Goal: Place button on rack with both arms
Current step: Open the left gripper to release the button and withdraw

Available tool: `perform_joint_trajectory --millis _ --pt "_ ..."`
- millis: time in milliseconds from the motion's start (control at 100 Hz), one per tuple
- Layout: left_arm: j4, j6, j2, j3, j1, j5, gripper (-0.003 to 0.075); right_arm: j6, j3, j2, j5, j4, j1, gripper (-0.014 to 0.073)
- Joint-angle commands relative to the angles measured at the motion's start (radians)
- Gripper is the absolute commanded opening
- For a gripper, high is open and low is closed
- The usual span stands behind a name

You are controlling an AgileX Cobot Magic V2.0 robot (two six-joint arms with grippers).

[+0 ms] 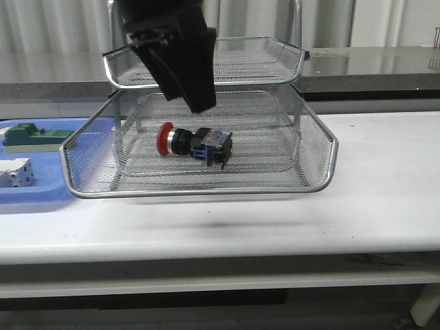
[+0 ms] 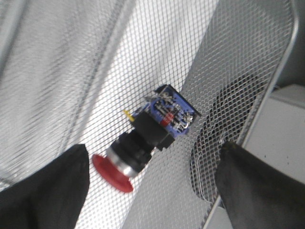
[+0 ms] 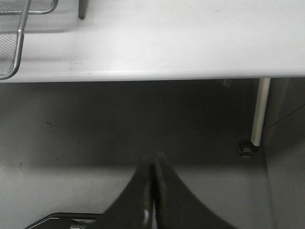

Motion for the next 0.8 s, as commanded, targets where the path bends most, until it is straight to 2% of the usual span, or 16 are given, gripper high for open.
perform_joint_trajectory --millis 0,170,400,530,790 --pt "-0.028 -0.03 -0.116 -0.027 0.017 0.044 0.0525 -0.002 -0.036 0.003 -0.051 -0.013 -0.004 -0.0067" --pt "-0.028 -0.064 -0.234 -0.027 0.065 0.044 0.0525 -0.002 -0.036 0.003 -0.051 -0.013 -0.004 -0.0067" --pt "-0.028 -0.073 -0.419 0.026 0.201 0.044 0.0512 -0.002 -0.036 0.003 -0.051 -0.013 -0.004 -0.0067" --pt "-0.028 -0.074 -0.551 0.122 0.3 0.016 0.0512 -0.002 -0.036 0.003 -0.051 -0.013 -0.004 -0.0067" --pt "-0.043 -0.074 -0.855 0.4 0.45 -0.192 0.0512 -0.002 -0.036 0.003 -0.051 -0.013 -0.004 -0.0067"
